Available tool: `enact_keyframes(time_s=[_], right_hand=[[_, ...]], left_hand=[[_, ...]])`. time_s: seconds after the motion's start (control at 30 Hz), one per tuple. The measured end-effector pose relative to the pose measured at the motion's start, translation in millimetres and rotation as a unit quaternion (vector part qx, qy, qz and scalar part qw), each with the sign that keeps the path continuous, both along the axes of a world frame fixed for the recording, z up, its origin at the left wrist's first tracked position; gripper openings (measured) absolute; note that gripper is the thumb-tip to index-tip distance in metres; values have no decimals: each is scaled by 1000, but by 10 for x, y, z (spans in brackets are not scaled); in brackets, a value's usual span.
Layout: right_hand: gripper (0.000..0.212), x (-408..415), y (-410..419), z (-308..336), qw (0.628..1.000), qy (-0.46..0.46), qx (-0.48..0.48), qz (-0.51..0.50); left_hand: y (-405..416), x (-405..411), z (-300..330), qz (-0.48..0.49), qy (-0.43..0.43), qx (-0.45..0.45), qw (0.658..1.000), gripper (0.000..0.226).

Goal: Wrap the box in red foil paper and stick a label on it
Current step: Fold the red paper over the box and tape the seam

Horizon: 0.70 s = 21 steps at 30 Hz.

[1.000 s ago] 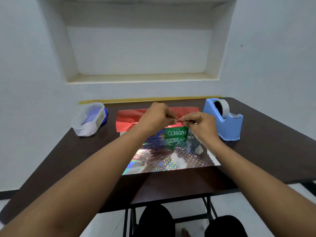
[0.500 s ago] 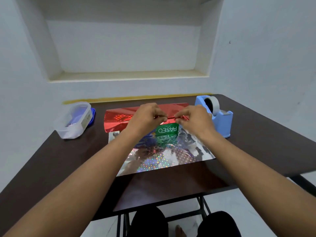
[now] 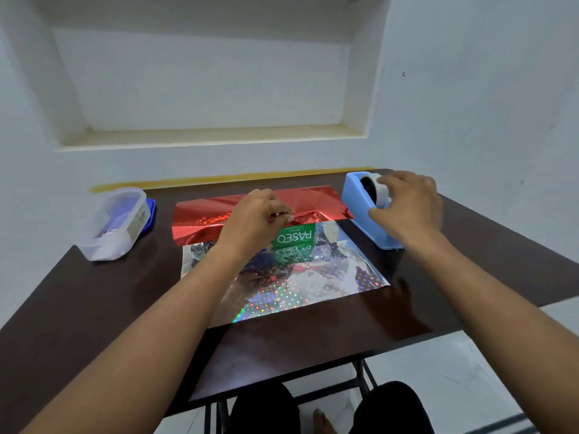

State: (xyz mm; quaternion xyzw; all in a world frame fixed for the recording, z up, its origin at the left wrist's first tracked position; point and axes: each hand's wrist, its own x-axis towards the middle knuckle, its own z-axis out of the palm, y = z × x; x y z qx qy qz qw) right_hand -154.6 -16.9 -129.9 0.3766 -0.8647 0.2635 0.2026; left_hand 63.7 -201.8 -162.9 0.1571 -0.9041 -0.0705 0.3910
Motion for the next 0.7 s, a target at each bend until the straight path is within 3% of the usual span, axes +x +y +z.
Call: enact_keyframes(time_s=[0.07,0.17,0.43,0.63,0.7], right_hand=[[67,-99,22,-44,994,-78,69,-43],[59,-161,9,-110,985,-152,66,-56],[51,-67,-81,-134,990,-131,36,-46],[64,-42,-57,-97,985,-155,65,-27],[64,71,-60,-24,990,-124,59,-8]], left_hand=[[6,-4,-6,1,5,-3,1000,14],[26,-5,-9,1,8,4,1000,14],[29,0,-16,0,10,9,1000,15],[26,-12,-33,7,18,7,1000,15],[28,-18,-23,11,16,10,1000,14]])
